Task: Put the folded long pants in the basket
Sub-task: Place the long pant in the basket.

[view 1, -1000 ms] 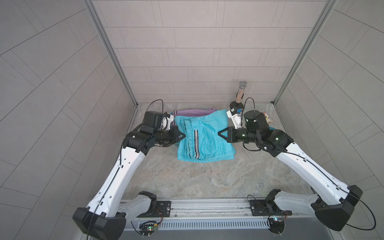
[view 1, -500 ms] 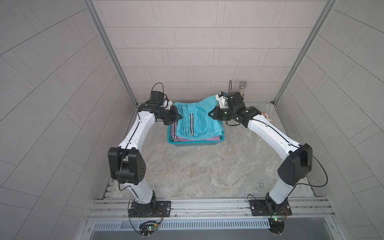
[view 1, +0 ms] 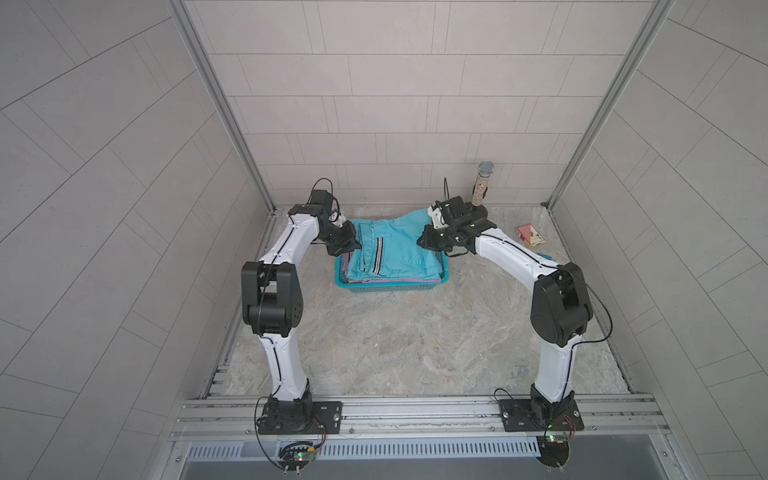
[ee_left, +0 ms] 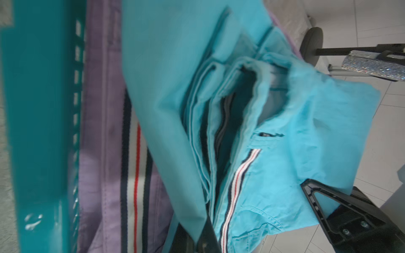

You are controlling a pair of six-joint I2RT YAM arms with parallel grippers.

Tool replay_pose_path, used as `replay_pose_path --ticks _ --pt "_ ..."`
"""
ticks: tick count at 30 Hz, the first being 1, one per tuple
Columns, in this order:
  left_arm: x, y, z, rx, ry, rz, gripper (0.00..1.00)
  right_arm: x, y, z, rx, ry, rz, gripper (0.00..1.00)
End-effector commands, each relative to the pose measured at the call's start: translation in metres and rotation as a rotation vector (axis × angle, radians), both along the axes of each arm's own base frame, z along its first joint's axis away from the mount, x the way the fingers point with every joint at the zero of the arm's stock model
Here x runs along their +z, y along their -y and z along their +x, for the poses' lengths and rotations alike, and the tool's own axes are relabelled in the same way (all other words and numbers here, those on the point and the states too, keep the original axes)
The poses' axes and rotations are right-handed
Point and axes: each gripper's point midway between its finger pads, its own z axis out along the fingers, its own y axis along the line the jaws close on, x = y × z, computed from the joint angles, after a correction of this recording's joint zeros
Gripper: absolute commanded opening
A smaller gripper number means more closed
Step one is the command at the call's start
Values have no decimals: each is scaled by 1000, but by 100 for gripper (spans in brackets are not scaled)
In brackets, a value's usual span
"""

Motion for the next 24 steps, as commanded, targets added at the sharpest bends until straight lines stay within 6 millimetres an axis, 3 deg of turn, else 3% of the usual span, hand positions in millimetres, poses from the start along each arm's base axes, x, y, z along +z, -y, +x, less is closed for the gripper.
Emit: replay_pose_path --ticks 1,4,10,13,16,24 --pt "-5 -1 -13 -28 -44 3 0 -4 2 -3 -1 -18 -16 0" --pt "5 -2 -14 -27 -28 14 0 8 3 -4 7 -20 -18 0" --pt "47 -9 -24 -24 41 44 0 57 10 -16 -4 20 -27 0" --pt "55 -8 -29 -39 39 31 0 63 14 -20 -11 17 -36 0" --pt "45 -10 -27 -37 22 47 0 44 15 -21 -25 -20 -49 0" --pt "-10 -22 -20 -14 -81 83 0 -13 5 -10 -7 -73 -45 0"
